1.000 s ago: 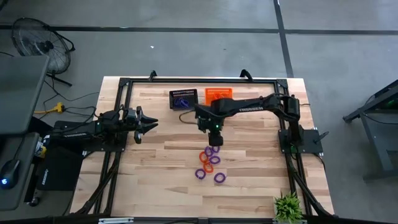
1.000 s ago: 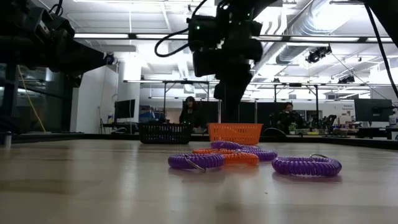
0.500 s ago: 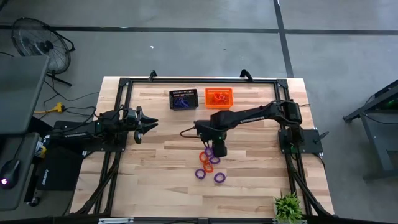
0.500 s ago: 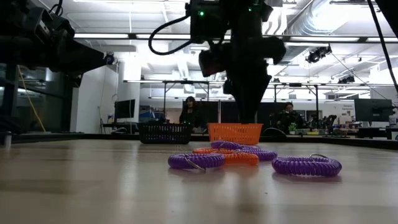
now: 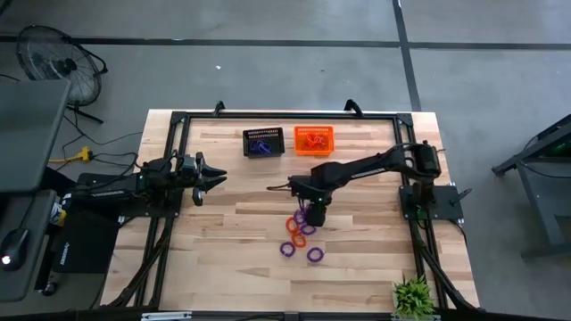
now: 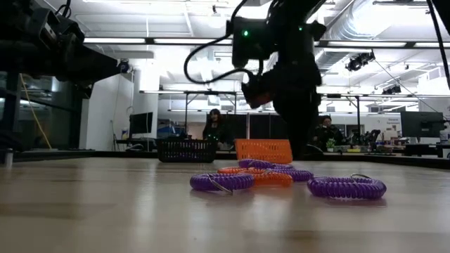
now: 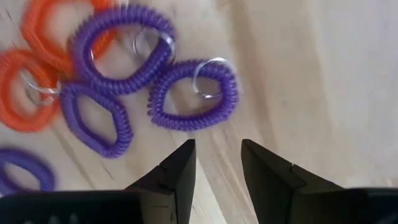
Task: Sort spring keychains
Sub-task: Put the purple spring keychain into the black bin
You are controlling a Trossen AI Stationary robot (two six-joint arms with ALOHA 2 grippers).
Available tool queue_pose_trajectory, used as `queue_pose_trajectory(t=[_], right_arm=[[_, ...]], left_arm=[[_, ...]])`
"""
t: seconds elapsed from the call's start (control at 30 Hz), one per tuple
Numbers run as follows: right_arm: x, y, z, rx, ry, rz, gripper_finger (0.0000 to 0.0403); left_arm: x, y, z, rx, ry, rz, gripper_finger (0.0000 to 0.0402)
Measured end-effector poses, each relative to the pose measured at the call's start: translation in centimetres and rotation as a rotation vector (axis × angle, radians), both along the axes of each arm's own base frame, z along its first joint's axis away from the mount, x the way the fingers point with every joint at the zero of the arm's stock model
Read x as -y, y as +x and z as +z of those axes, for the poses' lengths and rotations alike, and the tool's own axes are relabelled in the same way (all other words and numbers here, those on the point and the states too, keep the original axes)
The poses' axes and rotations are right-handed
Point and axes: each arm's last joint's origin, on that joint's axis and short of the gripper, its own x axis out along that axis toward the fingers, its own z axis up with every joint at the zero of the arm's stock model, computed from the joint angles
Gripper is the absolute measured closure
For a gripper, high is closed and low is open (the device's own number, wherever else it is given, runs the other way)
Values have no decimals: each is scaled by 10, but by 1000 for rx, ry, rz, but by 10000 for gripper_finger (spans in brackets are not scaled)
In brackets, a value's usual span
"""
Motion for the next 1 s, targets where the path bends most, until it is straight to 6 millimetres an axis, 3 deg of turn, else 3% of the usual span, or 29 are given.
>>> queue_pose_trajectory(t=[0.33,0.53,0.77,1.0], right_arm=[[6,2,8,35,-26,-398,279],[6,4,8,45,3,-442,279],[4,-7,-18,22,55,-524,279],[3,-9,-25,48,86,-537,279]], left_arm=[[0,0,0,0,0,0,302],[0,0,0,0,0,0,302],[0,0,0,0,0,0,302],[0,0,0,0,0,0,302]])
